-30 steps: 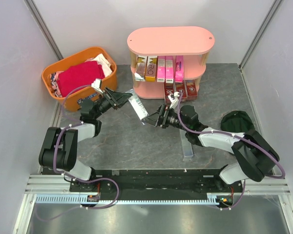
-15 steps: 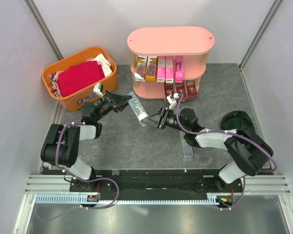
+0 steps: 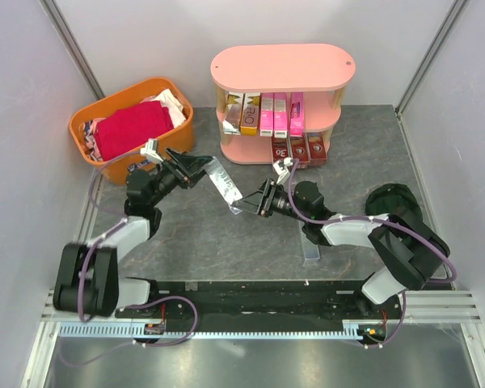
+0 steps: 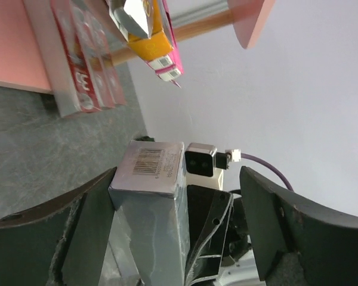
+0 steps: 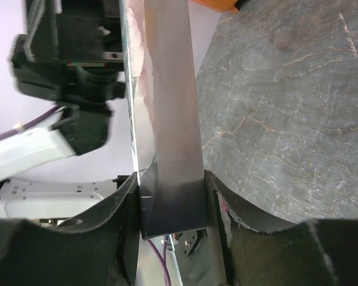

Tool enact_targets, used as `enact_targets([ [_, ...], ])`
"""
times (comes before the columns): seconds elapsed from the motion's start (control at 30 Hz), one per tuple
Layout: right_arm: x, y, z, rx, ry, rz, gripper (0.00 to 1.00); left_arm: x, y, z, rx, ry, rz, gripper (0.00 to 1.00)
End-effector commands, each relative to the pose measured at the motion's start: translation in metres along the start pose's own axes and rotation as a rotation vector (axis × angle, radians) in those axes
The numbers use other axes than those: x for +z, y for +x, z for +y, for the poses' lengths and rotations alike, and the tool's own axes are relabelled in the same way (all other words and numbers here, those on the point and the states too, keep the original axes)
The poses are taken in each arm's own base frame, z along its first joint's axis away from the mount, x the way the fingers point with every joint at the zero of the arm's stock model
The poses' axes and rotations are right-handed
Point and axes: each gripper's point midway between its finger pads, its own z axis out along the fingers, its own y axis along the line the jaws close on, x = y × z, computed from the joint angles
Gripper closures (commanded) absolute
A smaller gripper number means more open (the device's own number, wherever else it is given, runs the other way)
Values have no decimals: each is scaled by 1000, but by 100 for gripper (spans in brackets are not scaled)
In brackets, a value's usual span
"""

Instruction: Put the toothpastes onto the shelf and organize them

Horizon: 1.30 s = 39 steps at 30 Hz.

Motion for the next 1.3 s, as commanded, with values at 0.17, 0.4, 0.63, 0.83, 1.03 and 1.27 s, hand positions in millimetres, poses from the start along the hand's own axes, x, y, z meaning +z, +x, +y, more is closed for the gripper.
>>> enact_targets([
  [0.17,5,-31,-56,31,181,-122,78,-55,-66,13,317,-461,-348,0],
  [0.4,2,-46,-95,37,272,-181,80,-56,-69,2,359,-470,-337,0],
  [0.63,3,-67,-117,40,300,-269,81,-48,-67,9,361,-470,-294,0],
  [0.83,3,-95,-119,40,270,-334,81,-42,-64,18,359,-477,-258,0],
  [1.03,9,-110,-109,14,251,-343,81,-36,-62,28,350,-489,-226,0],
  [1.27,7,-118,-141,103,275,-391,81,-22,-55,44,338,-487,-155,4],
])
